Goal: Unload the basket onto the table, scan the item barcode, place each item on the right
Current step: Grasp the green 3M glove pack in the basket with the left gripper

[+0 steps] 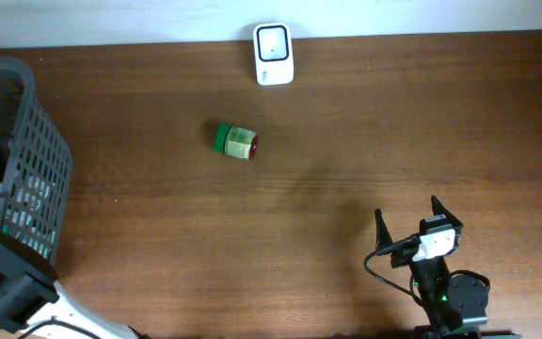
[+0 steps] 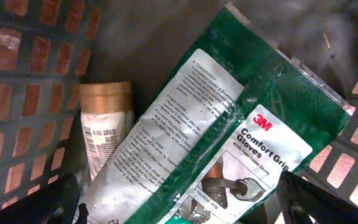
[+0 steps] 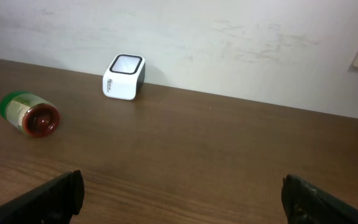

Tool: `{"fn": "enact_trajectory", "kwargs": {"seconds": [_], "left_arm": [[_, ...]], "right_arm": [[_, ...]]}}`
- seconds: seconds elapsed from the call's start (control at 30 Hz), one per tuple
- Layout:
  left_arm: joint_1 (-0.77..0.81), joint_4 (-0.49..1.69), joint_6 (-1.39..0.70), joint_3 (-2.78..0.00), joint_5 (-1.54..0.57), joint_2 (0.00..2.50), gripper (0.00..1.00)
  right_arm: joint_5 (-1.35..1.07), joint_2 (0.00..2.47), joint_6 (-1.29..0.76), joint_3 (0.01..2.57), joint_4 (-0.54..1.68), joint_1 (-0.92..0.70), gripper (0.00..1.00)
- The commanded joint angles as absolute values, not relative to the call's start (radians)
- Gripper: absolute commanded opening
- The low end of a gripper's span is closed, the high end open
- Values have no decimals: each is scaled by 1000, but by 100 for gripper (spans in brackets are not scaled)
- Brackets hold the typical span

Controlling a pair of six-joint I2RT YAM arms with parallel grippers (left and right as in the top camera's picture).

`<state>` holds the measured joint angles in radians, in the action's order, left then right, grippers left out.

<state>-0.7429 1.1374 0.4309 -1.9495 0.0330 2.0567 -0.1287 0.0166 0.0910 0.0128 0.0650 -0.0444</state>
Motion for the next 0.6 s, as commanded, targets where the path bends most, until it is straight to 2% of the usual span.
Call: {"fn": "enact_trajectory", "kwargs": {"seconds": [0.0, 0.1, 0.27, 0.37, 0.57], "left_arm": [[-770, 1125, 407, -1952, 14, 2044, 99], [-807, 1097, 406, -1917, 15, 2044, 99], [-948, 1082, 532, -1911, -34, 2045, 100], [-958, 1078, 630, -1911, -83, 2048, 100], [-958, 1113, 633, -1909, -95, 2114, 100]], "right_arm": [[-120, 13, 100, 6, 68, -45, 98], [-120, 13, 100, 6, 68, -45, 98], [-120, 13, 100, 6, 68, -45, 98], [-120, 13, 100, 6, 68, -45, 98], [-120, 13, 100, 6, 68, -45, 98]]}}
